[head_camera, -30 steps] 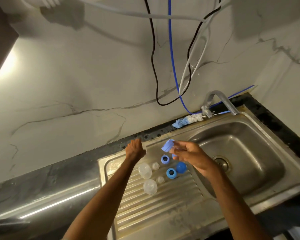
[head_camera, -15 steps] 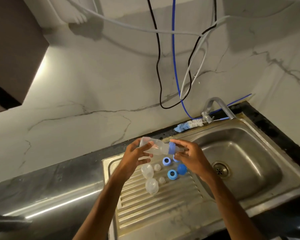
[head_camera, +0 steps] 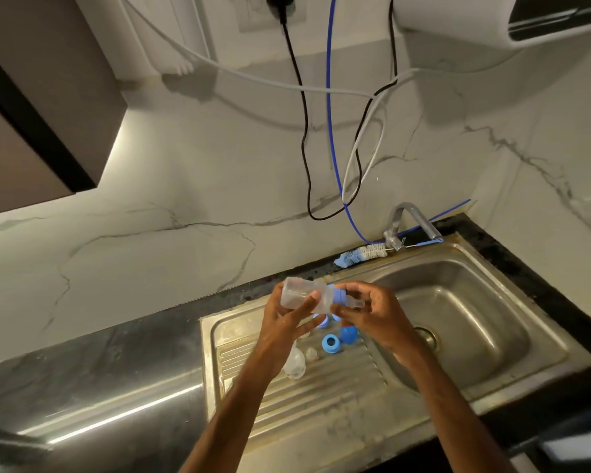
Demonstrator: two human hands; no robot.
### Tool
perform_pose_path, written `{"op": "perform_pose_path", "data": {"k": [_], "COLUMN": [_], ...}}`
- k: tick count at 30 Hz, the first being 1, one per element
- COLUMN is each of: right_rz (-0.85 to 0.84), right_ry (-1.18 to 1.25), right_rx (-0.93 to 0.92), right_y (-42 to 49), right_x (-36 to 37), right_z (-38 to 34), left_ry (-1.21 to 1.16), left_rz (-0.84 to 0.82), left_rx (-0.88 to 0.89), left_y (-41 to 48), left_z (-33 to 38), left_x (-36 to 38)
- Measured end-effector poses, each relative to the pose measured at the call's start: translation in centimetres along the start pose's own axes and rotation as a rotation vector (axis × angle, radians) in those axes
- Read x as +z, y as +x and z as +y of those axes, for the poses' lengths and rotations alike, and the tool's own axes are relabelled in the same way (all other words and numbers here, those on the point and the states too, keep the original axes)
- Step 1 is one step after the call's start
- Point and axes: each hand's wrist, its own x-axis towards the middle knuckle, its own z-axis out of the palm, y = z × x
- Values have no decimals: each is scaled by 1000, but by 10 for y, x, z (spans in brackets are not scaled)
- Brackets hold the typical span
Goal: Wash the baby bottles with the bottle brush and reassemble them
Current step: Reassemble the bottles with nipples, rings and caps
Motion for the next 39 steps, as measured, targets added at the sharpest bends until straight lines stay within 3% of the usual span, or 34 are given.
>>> {"op": "perform_pose_path", "data": {"k": [7, 13, 20, 26, 32, 37, 39], "right_rz": [-40, -77, -57, 95, -67, -18, 12], "right_ry": [203, 125, 87, 39, 66, 109, 83], "right_rx": [117, 54, 200, 58, 60, 273, 265], "right_y": [-5, -5, -5, -4, -4, -7, -5], "right_x": [0, -6, -5, -2, -9, -5, -3], "right_z": [-15, -20, -29, -20, -25, -32, -30], "left_ry": [15, 5, 48, 60, 41, 78, 101], "left_rz": [54, 30, -65, -34, -28, -117, -124], "left_rx": [95, 99, 123, 143, 115, 97, 110], "left_y": [-5, -3, -1, 1, 6, 9, 9], "left_z": [-6, 0, 3, -2, -2, 2, 3], "left_x": [3, 4, 5, 6, 1, -2, -2]}}
